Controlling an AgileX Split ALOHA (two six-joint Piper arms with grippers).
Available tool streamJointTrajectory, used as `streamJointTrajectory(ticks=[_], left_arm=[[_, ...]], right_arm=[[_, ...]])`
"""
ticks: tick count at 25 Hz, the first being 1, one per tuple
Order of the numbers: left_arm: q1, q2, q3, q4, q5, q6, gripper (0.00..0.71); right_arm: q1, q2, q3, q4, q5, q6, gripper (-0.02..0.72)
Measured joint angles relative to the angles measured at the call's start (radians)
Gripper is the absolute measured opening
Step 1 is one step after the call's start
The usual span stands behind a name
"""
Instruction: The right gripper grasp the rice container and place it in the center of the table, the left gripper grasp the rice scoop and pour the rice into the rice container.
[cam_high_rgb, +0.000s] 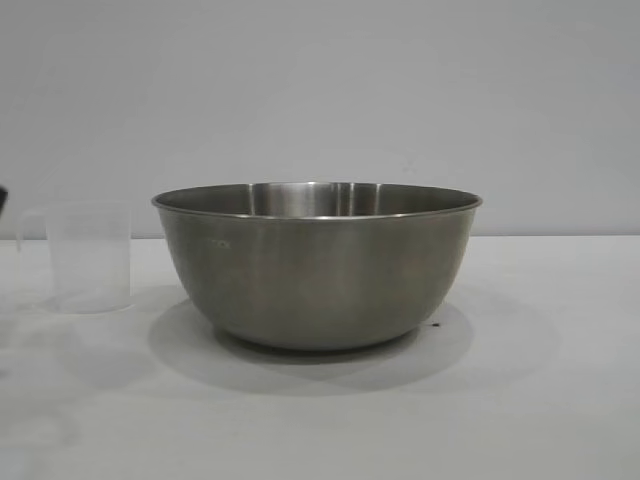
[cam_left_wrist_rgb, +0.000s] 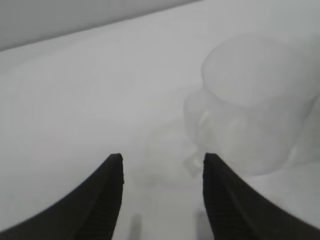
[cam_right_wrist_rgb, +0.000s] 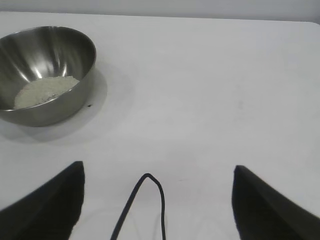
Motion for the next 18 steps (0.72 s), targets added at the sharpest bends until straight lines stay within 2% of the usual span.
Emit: streamJointTrajectory(ticks=[6, 10, 18], left_arm=[[0.000, -0.210, 0.011, 0.055, 0.168, -0.019, 0.316], [0.000, -0.333, 0.002, 0.072, 0.344, -0.040, 0.316], [0.000, -0.508, -0.127, 0.116, 0.883, -0.046, 0.316]], right_arm=[[0.000, 0.000, 0.000, 0.000, 0.000, 0.000, 0.554], [0.000, 0.000, 0.000, 0.000, 0.000, 0.000, 0.554], [0.000, 0.000, 0.000, 0.000, 0.000, 0.000, 0.554]])
